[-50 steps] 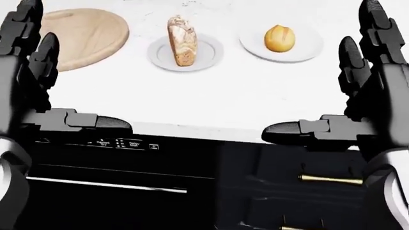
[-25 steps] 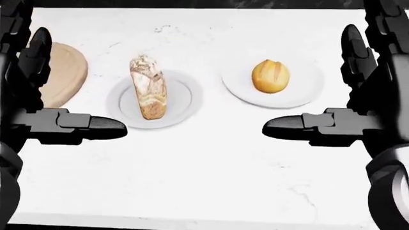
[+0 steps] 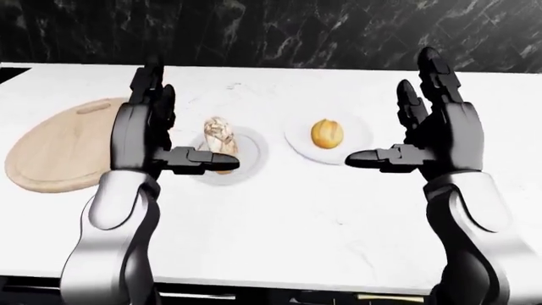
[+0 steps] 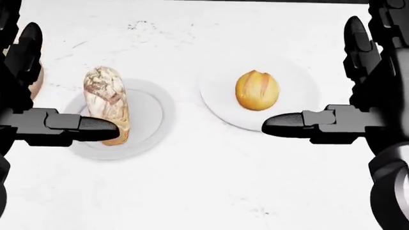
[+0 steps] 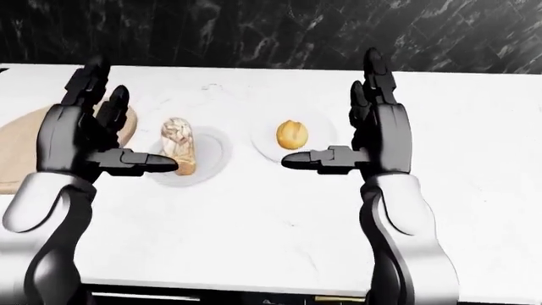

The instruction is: Place all breads on the cutting board.

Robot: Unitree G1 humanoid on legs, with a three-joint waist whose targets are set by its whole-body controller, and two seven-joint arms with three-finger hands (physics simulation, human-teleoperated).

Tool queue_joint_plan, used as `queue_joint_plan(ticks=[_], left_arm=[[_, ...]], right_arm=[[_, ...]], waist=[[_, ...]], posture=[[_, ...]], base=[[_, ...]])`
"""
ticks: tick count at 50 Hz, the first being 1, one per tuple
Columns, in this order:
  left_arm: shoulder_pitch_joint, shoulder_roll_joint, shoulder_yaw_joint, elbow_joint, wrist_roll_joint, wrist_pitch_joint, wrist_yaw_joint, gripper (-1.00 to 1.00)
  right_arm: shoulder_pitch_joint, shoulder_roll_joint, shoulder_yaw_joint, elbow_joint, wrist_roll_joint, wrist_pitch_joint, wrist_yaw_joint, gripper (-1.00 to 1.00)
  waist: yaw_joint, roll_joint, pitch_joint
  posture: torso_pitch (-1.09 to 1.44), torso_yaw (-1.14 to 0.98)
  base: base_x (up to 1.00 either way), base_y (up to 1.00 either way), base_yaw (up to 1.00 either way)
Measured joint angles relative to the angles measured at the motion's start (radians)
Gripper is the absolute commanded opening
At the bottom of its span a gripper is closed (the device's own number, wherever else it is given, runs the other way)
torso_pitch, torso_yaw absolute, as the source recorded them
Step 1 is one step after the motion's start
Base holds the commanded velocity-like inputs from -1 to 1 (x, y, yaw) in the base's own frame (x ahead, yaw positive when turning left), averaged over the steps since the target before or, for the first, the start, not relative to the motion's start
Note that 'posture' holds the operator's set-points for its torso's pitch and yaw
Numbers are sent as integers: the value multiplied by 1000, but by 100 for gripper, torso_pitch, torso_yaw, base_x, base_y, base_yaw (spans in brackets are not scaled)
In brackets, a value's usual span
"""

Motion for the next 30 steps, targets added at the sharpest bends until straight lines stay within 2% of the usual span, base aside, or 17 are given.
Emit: queue_joint_plan(ticks=[7, 13, 19, 26, 30], left_arm=[[14, 6, 12, -25, -12, 11, -2, 100], [21, 17, 34, -45, -30, 19, -1, 100], [7, 26, 34, -47, -51, 30, 1, 100], [-2, 35, 39, -45, -57, 26, 11, 100], [3, 34, 31, -25, -56, 20, 10, 100]], right_arm=[[-55, -32, 2, -22, 3, 79, -6, 100], [-167, -67, 56, 19, -51, 194, 3, 100], [-299, -118, 148, 157, -196, 268, 65, 100], [-460, -91, 169, 375, -399, 213, 189, 100], [-569, -105, 214, 521, -491, 192, 281, 100]], waist=[[-1, -6, 3], [-8, 0, 12], [-8, 14, 23], [-6, 14, 19], [-6, 14, 20]], posture=[[0, 0], [0, 0], [0, 0], [0, 0], [0, 0]], base=[[0, 0, 0], [0, 0, 0], [0, 0, 0], [0, 0, 0], [0, 0, 0]])
